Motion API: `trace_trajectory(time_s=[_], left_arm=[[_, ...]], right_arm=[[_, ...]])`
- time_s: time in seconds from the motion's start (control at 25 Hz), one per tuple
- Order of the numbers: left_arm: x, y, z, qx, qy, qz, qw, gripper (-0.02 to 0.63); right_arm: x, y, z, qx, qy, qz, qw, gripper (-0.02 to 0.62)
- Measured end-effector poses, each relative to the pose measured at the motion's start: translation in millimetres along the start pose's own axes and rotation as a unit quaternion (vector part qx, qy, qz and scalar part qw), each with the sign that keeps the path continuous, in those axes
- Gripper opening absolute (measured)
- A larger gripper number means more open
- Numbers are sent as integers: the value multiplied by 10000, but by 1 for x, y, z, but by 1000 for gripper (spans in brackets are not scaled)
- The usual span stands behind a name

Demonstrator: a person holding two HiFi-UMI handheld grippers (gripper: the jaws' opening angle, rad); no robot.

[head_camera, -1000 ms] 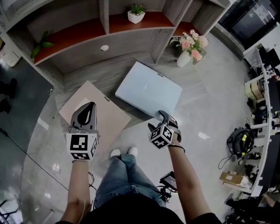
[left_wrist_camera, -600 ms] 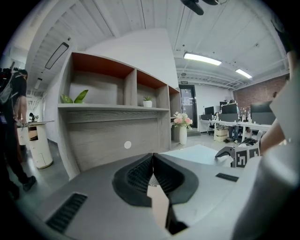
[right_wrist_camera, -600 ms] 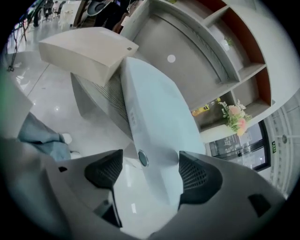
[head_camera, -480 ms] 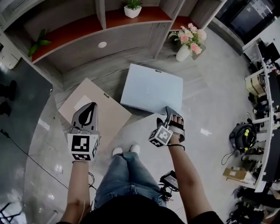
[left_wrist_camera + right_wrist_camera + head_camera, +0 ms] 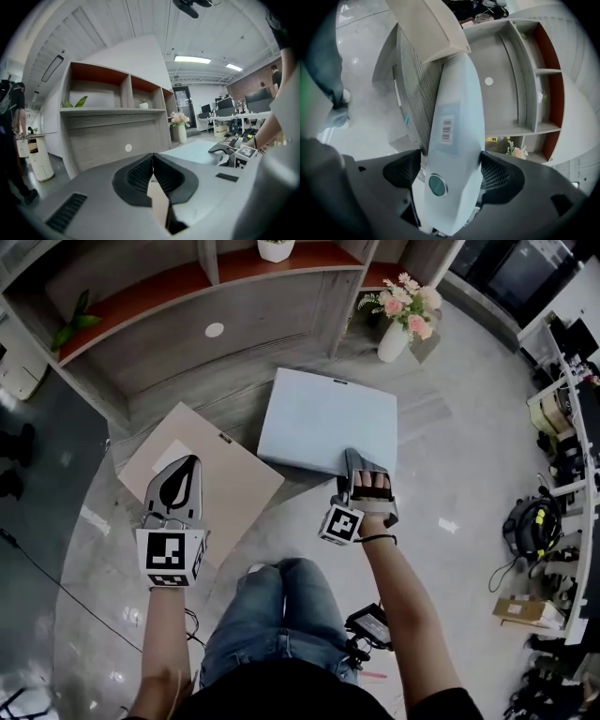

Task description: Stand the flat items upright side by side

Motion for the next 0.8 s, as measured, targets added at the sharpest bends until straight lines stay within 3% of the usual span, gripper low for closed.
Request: trace_trajectory(time_s=[0.24,0.4,0.52,0.8], left_arm=[[-4,7,10,-74,111,111,9998,11],[-4,7,16,-123,177,137,9997,11],[-2,7,17,-181,204,125,9995,11],[5,-7,12,-101,201,24,9997,11]], right_arm=[[-8,6,-6,120,112,-143,9998,387],[-5,10,-4,118,600,-368,9974,383],[1,19,-2,250,857,-590,9943,338],[31,23,-2,-229,432,-531,9974,318]])
Point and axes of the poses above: the fingertips, and each gripper's own axes: x backward along the fingers, z to its right, y out of its underside, the point moved 1 cm from there along x, backward along the fingers, and after that the axes turned 4 degrees about y, right-handed, at the moved point
